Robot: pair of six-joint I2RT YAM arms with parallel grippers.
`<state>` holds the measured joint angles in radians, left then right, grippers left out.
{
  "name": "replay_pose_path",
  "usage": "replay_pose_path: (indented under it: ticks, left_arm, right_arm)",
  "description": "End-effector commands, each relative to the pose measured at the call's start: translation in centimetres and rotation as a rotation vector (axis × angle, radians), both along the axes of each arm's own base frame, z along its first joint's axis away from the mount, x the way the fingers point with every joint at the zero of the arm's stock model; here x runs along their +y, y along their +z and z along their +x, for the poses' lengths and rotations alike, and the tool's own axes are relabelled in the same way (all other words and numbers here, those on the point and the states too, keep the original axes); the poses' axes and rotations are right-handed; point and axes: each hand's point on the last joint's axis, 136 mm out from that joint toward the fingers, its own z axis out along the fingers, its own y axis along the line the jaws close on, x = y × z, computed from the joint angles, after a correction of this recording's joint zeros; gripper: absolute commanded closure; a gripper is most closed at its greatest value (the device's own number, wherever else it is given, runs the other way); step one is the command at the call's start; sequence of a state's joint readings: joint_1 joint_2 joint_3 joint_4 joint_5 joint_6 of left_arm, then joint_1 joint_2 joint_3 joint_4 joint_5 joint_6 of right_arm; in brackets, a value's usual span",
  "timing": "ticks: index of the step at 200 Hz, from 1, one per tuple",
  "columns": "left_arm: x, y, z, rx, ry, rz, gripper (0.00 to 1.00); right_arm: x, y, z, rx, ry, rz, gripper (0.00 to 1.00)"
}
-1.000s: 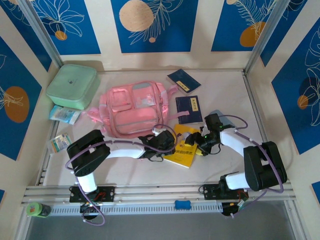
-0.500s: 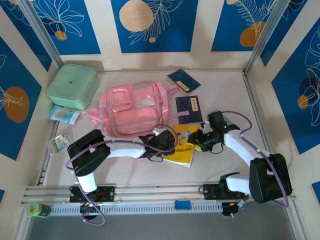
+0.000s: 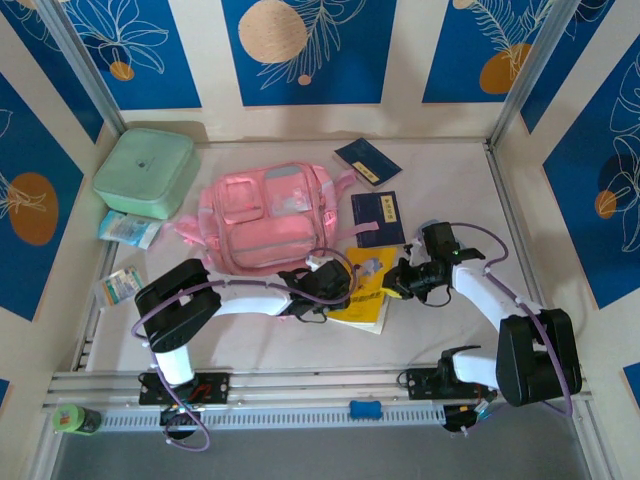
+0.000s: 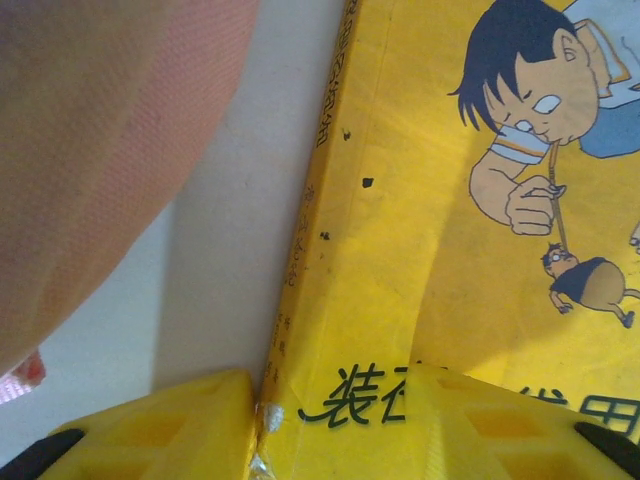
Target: Pack books, pencil case, and school supplies into a backpack
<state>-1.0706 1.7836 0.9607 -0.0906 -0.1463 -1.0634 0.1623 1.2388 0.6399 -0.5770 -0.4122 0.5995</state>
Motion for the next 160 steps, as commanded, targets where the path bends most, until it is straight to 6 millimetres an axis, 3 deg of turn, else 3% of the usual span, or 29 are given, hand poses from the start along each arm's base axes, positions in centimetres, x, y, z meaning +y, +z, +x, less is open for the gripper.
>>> replay_pose_path:
  ticks: [1,24,55,99,160]
  left_arm:
    - [0.0,-0.7,-0.1,0.013,-0.029,0.022,0.55]
    - [-0.2,0.5,0.1,-0.003,-0.033,0.0,0.53]
    - [0.1,2.7,0.1,-0.021,-0.035,-0.053,0.47]
    - [2.5,7.5,0.3,-0.063,-0.037,-0.205,0.35]
    - [8.1,14.3,1.4,-0.136,0.024,-0.442,0.16]
  right_arm:
    - [1.0,2.1,0.3,-0.038,0.029,0.092,0.94]
    - [0.9,2.6,0.5,-0.05,0.026,0.106,1.0]
    - [0.9,4.1,0.6,-0.078,0.032,0.14,1.0]
    - [1.2,8.9,0.7,-0.168,0.061,0.206,1.0]
    - [3.1,17.1,1.1,-0.334,0.117,0.35,1.0]
